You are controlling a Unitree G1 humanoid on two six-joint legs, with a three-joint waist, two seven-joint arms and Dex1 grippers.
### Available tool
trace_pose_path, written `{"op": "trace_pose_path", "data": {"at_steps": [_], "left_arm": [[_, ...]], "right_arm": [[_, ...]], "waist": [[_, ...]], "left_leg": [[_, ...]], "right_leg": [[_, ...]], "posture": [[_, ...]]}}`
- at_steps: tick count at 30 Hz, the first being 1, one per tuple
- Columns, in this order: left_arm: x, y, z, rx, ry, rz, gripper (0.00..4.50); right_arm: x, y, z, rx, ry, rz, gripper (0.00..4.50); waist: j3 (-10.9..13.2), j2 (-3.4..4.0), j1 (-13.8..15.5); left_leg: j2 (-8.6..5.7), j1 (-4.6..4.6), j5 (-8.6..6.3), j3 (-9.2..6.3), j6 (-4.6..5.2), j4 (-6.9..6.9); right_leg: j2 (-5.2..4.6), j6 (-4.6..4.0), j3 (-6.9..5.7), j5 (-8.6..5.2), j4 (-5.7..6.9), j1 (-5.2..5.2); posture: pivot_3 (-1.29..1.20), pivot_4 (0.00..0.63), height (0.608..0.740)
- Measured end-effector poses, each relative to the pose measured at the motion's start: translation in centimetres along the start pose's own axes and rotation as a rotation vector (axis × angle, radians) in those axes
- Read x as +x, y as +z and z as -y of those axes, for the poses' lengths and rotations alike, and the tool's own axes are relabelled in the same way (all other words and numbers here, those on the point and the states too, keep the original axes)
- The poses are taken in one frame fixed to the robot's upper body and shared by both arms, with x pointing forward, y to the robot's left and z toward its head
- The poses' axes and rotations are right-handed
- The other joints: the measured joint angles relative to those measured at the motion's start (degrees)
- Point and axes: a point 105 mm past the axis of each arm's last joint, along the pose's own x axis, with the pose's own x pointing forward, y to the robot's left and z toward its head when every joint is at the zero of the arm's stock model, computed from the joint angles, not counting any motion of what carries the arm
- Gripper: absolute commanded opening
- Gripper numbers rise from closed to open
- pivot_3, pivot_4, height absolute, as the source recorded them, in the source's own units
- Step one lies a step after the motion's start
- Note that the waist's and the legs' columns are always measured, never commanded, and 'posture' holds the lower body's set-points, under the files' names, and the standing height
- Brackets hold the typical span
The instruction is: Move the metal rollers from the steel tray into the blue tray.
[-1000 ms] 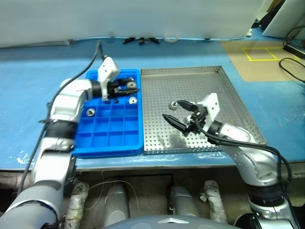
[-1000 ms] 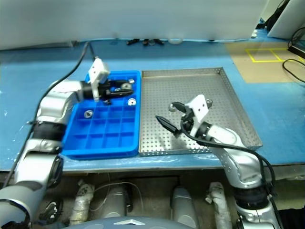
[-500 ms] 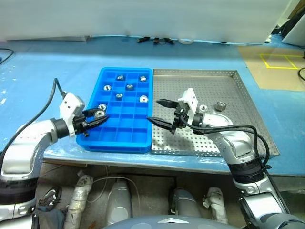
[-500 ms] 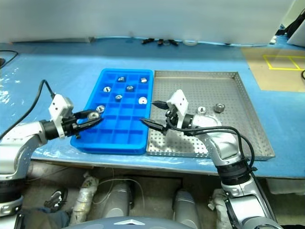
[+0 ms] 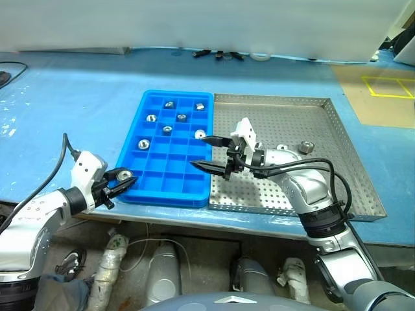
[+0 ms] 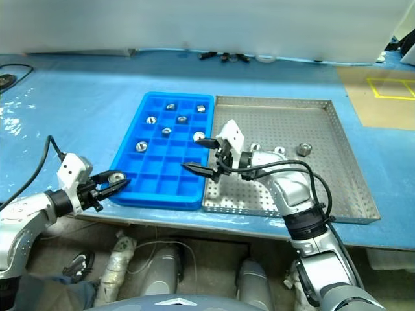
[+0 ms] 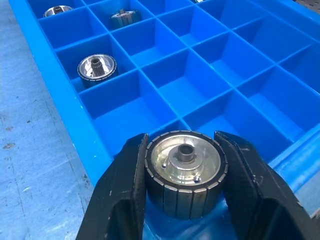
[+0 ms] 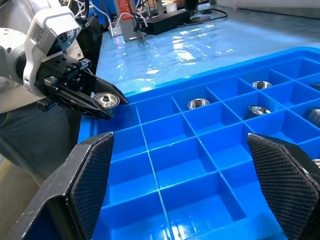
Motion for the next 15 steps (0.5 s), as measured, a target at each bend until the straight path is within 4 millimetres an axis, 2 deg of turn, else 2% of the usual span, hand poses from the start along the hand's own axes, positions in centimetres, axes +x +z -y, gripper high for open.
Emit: {"op": "trace_pose_path", "data": {"at_steps": [6, 11, 13, 15], "left_arm": [[0.2, 0.5, -0.2, -0.011, -0.014, 0.024, 3.6], [0.7, 1.2, -1.0, -0.001, -0.008, 0.034, 3.6], [1.1, 2.3, -1.3, 0.021, -0.014, 0.061, 3.6], [1.7, 4.4, -1.5, 0.053, -0.03, 0.118, 3.6]], "right_arm": [[-0.1, -0.1, 0.2, -0.006, -0.013, -0.01, 4.5], [-0.3, -0.3, 0.4, -0.003, -0.035, -0.016, 4.5], [-0.4, -0.4, 0.5, 0.0, -0.046, -0.018, 4.5], [-0.6, -0.5, 0.6, 0.002, -0.06, -0.022, 4.5]], "waist": [[0.0, 0.0, -0.1], [0.0, 0.0, -0.1], [0.0, -0.01, 0.0], [0.0, -0.01, 0.0]], "left_leg": [[0.0, 0.01, 0.01, 0.0, -0.02, 0.01], [0.01, 0.01, 0.02, 0.0, -0.03, 0.01], [0.0, 0.0, 0.03, 0.0, -0.04, 0.03], [-0.01, 0.01, 0.04, -0.01, -0.06, 0.08]], "right_leg": [[0.01, -0.08, 0.0, 0.05, 0.02, 0.0], [0.04, -0.09, 0.0, 0.05, 0.03, 0.0], [0.03, -0.09, 0.0, 0.06, 0.06, 0.02], [0.02, -0.1, 0.0, 0.06, 0.12, 0.04]], "posture": [[0.22, 0.15, 0.74], [0.2, 0.15, 0.74], [0.18, 0.15, 0.74], [0.16, 0.15, 0.74]]}}
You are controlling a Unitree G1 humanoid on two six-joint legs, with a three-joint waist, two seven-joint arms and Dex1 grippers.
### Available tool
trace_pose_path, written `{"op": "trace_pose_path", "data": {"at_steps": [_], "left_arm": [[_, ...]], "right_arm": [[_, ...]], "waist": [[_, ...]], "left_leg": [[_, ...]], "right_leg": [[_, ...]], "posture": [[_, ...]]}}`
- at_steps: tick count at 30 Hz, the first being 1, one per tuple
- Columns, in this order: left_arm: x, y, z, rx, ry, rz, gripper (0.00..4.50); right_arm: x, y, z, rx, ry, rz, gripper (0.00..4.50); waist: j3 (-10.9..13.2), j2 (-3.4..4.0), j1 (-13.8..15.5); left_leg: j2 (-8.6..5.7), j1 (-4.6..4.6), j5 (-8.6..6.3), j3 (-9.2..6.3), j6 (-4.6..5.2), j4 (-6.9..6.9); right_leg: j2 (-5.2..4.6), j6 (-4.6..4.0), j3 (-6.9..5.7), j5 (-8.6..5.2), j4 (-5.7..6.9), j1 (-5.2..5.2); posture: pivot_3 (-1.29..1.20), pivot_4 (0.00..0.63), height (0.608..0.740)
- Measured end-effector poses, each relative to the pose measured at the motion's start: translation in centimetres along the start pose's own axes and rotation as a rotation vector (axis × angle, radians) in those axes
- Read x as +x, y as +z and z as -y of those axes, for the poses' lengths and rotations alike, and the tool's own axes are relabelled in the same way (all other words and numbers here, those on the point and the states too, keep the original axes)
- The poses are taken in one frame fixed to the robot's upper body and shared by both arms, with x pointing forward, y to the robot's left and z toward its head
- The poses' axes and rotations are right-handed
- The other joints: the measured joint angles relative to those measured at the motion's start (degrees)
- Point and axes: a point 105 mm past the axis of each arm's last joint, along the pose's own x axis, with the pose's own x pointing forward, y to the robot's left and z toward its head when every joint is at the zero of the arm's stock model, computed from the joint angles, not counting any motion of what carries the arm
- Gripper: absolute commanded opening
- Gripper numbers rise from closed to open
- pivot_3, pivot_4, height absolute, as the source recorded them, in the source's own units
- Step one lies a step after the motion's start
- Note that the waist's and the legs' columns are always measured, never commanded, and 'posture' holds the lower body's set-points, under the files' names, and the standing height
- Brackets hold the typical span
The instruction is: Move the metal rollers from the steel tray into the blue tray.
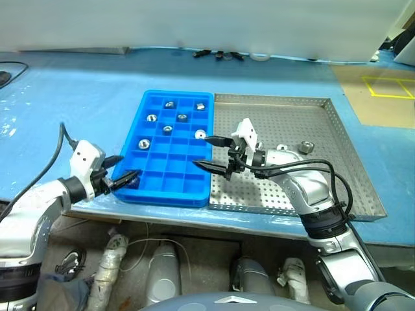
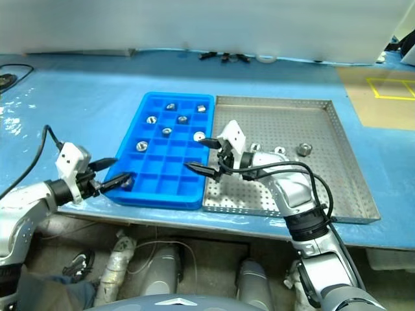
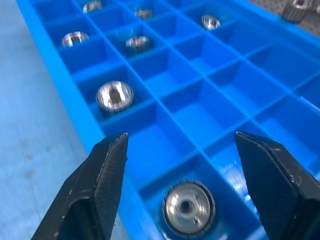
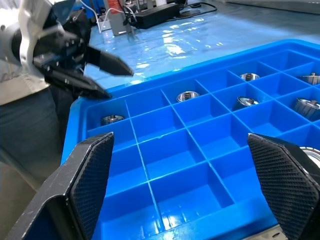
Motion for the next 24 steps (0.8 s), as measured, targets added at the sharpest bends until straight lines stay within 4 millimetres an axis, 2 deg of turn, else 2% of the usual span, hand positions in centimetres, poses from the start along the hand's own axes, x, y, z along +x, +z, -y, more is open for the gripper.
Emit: {"op": "trace_pose_path", "data": {"at_steps": [4, 6, 10, 15, 18, 24], "left_arm": [[2.6, 4.7, 0.4, 0.071, -0.071, 0.13, 3.6], [4.9, 6.7, 0.9, 0.066, -0.134, 0.194, 3.6], [9.6, 8.5, 1.8, 0.068, -0.227, 0.238, 3.6], [15.5, 7.5, 3.1, 0.035, -0.305, 0.19, 3.6], [19.2, 6.4, 4.9, -0.003, -0.366, 0.132, 3.6], [22.1, 5.8, 8.7, 0.063, -0.474, 0.073, 3.6]], "right_arm": [[-0.8, 0.4, 0.5, -0.021, -0.043, 0.007, 4.5], [-1.7, 0.6, 1.2, -0.028, -0.096, 0.012, 4.5], [-3.0, 0.7, 2.1, -0.032, -0.183, 0.022, 4.5], [-4.6, 1.2, 3.6, -0.045, -0.34, 0.053, 4.5], [-6.1, 1.0, 3.9, -0.052, -0.438, 0.064, 4.5], [-7.4, 0.4, 2.8, -0.044, -0.518, 0.067, 4.5]], "waist": [[0.0, 0.0, -0.2], [0.0, 0.0, -0.2], [0.0, -0.01, -0.6], [0.0, -0.02, -1.6], [0.0, -0.03, -2.0], [0.0, -0.03, -3.6]], "left_leg": [[-0.01, 0.04, 0.02, -0.01, -0.03, 0.17], [-0.02, 0.09, 0.05, -0.01, -0.06, 0.23], [-0.02, 0.07, 0.15, 0.0, -0.23, 0.28], [-0.07, -0.11, 0.13, 0.0, -0.17, 0.41], [-0.07, -0.25, 0.06, -0.01, -0.07, 0.53], [-0.11, -0.28, -0.02, 0.0, 0.07, 0.58]], "right_leg": [[0.0, -0.01, 0.0, 0.02, 0.15, 0.03], [0.0, 0.0, 0.01, 0.02, 0.19, 0.05], [0.01, 0.0, 0.03, 0.04, 0.21, 0.05], [0.01, 0.05, 0.04, 0.07, 0.15, 0.05], [0.01, 0.22, 0.04, 0.17, 0.05, 0.05], [-0.01, 0.23, 0.04, 0.18, -0.02, 0.06]], "posture": [[0.11, 0.15, 0.74], [0.08, 0.15, 0.74], [0.01, 0.15, 0.74], [-0.11, 0.15, 0.74], [-0.16, 0.15, 0.74], [-0.3, 0.15, 0.74]]}}
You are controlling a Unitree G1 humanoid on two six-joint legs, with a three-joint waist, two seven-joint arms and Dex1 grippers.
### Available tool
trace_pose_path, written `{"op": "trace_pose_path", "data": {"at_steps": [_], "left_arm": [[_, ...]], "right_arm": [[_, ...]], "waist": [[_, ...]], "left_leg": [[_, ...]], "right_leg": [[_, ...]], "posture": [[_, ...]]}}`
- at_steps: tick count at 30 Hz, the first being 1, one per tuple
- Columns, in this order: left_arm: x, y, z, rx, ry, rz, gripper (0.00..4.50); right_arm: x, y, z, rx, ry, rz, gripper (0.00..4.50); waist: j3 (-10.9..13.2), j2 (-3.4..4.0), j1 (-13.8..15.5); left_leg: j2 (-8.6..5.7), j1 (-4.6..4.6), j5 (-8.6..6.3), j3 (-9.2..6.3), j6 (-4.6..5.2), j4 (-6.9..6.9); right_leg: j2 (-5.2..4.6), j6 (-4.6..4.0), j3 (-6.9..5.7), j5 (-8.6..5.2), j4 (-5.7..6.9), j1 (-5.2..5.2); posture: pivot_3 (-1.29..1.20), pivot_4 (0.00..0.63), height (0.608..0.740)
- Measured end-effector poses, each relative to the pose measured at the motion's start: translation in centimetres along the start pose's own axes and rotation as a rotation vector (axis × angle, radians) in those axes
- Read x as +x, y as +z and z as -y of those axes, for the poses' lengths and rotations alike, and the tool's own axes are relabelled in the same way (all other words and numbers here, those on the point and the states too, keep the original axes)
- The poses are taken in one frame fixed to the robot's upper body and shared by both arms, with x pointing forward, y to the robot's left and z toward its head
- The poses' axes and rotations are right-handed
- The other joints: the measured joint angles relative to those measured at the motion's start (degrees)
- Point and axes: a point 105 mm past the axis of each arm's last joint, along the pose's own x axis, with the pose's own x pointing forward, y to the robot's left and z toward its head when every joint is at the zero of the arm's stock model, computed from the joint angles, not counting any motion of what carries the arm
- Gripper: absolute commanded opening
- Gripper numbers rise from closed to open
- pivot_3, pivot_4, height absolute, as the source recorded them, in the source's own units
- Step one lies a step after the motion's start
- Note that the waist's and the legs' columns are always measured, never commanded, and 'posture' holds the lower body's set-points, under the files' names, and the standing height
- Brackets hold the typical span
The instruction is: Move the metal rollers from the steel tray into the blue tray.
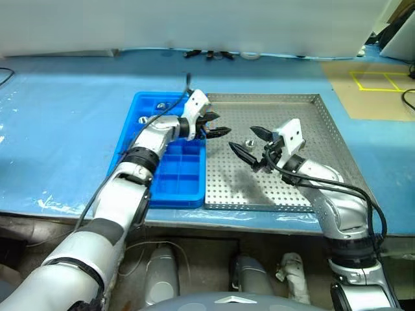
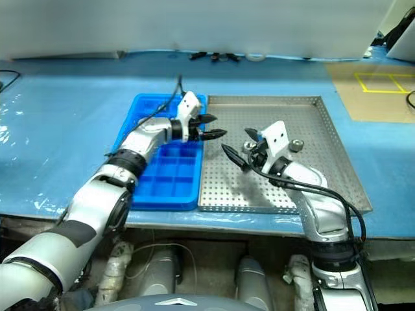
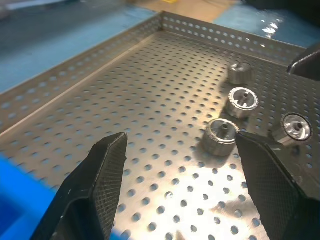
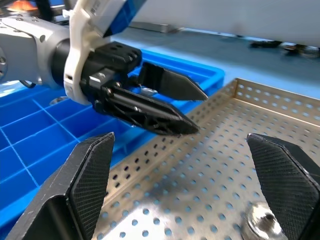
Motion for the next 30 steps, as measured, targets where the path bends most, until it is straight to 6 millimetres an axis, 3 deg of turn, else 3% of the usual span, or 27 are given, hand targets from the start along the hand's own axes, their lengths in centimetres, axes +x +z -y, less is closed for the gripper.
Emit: {"op": "trace_pose_path", "data": {"at_steps": [10, 19, 30], "left_arm": [[3.5, -2.2, 1.6, 0.079, 0.061, -0.156, 3.6], [5.7, -2.9, 3.1, 0.118, 0.123, -0.196, 3.6], [6.0, -4.7, 2.8, 0.14, 0.27, -0.29, 3.6]], "right_arm": [[-2.3, -1.2, -0.9, 0.028, -0.113, -0.029, 4.5], [-3.1, -1.6, -1.3, 0.042, -0.156, -0.038, 4.5], [-3.9, -2.5, -1.4, 0.065, -0.2, -0.073, 4.5]], "waist": [[0.0, 0.0, -3.0], [0.0, 0.0, -3.6], [0.0, 0.0, -5.1]], "left_leg": [[-0.04, 0.23, -0.17, 0.03, 0.28, 0.13], [-0.06, 0.2, -0.24, 0.07, 0.39, 0.14], [-0.1, 0.22, -0.28, 0.1, 0.45, 0.14]], "right_leg": [[-0.09, -0.05, 0.0, -0.03, -0.05, 0.2], [-0.09, -0.05, -0.01, -0.03, -0.14, 0.21], [-0.09, -0.03, -0.03, -0.04, -0.24, 0.22]], "posture": [[-0.42, 0.15, 0.74], [-0.46, 0.15, 0.74], [-0.51, 0.15, 0.74]]}}
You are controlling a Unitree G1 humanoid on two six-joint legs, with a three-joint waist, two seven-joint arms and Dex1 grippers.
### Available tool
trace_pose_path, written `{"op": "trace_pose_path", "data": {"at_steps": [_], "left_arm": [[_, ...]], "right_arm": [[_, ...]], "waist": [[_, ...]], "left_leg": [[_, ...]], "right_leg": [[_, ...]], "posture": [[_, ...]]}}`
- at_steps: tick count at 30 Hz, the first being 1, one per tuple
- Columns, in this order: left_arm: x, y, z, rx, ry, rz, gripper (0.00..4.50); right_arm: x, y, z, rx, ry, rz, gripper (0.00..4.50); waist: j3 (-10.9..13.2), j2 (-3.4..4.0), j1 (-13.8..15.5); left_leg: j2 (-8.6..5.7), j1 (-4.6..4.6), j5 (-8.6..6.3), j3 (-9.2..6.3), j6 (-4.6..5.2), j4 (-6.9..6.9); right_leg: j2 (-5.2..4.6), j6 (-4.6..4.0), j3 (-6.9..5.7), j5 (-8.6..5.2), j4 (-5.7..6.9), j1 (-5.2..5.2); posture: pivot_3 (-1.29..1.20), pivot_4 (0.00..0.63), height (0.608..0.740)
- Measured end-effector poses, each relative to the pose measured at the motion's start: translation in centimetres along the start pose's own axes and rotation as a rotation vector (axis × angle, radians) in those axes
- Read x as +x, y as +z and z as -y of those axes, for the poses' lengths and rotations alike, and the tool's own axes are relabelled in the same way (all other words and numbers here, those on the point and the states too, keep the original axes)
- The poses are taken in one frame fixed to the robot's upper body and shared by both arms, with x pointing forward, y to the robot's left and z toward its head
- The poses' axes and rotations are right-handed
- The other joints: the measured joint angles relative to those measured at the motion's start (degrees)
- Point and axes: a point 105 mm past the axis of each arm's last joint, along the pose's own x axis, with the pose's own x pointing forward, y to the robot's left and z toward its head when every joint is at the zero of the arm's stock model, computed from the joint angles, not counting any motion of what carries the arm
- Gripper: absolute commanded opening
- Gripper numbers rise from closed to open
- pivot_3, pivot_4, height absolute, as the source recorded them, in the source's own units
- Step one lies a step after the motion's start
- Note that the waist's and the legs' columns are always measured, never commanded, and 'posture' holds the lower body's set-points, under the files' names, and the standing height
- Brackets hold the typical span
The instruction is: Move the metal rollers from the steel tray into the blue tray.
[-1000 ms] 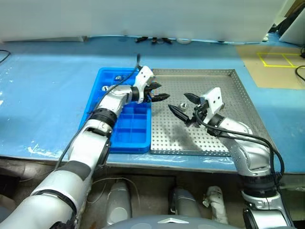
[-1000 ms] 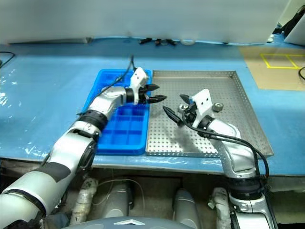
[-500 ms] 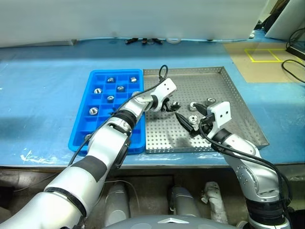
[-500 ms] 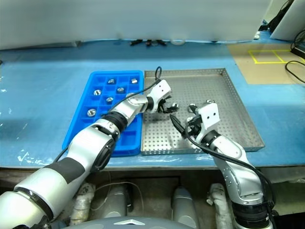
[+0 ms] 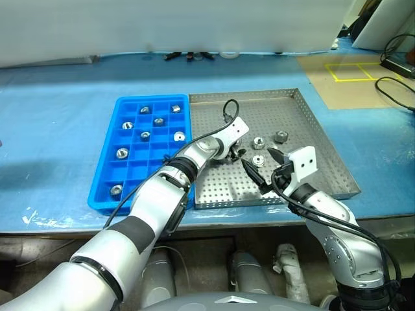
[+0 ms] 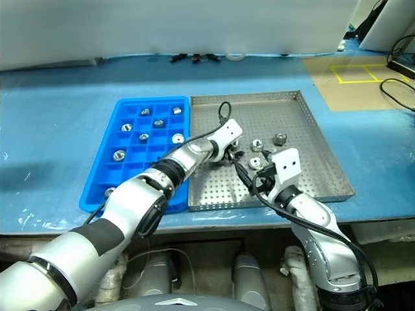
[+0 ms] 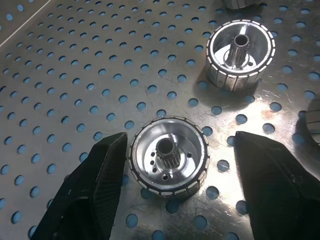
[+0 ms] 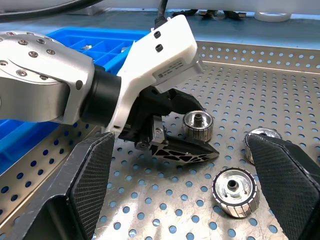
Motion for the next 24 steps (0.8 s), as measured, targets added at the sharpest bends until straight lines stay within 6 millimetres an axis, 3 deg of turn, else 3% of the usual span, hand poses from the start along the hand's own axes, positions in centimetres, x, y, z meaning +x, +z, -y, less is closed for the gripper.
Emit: {"op": "trace_pose_path", "data": {"at_steps": [3, 6, 8, 10, 14, 24], "left_arm": [[0.0, -0.1, -0.08, 0.002, 0.009, -0.008, 3.6], [0.0, -0.17, -0.04, 0.014, 0.003, -0.013, 3.02], [0.01, -0.29, 0.17, 0.016, -0.012, -0.016, 2.4], [0.03, -0.38, 0.32, 0.024, -0.02, -0.02, 2.4], [0.0, -0.38, 0.29, 0.035, -0.024, -0.022, 1.7], [-0.46, -0.3, -0.11, -0.031, -0.069, 0.008, 1.7]], "right_arm": [[-0.16, 0.01, 0.0, -0.001, -0.012, 0.001, 4.5], [-0.28, 0.12, -0.08, 0.0, -0.02, 0.007, 4.5], [-0.3, 0.08, -0.1, 0.005, -0.024, 0.008, 4.5], [-0.28, 0.09, -0.08, 0.009, -0.029, 0.01, 4.5], [-0.23, 0.19, -0.07, 0.007, -0.03, 0.014, 4.5], [-0.02, 0.49, -0.42, 0.008, 0.0, 0.022, 4.5]], "waist": [[0.0, 0.0, -0.3], [0.0, -0.01, -0.8], [0.0, -0.01, -0.9], [0.0, -0.01, -1.1], [0.0, -0.01, -1.2], [0.0, -0.01, -1.2]], "left_leg": [[-0.04, 0.02, -0.01, 0.0, 0.02, 0.01], [-0.13, 0.02, -0.04, 0.0, 0.06, 0.04], [-0.17, 0.02, -0.08, 0.0, 0.13, 0.08], [-0.19, 0.02, -0.1, 0.0, 0.16, 0.12], [-0.19, 0.04, -0.1, -0.01, 0.17, 0.11], [-0.19, -0.04, -0.13, 0.0, 0.21, -0.1]], "right_leg": [[-0.02, 0.01, -0.01, 0.0, -0.03, 0.05], [-0.09, 0.18, -0.01, -0.08, -0.06, 0.08], [-0.11, 0.32, 0.0, -0.15, -0.08, 0.1], [-0.12, 0.38, 0.02, -0.17, -0.09, 0.11], [-0.12, 0.47, 0.03, -0.21, -0.1, 0.11], [-0.1, 0.15, 0.01, -0.02, -0.4, 0.09]], "posture": [[-0.51, 0.15, 0.74], [-0.52, 0.15, 0.74], [-0.52, 0.15, 0.74], [-0.52, 0.15, 0.74], [-0.51, 0.15, 0.74], [-0.49, 0.15, 0.74]]}}
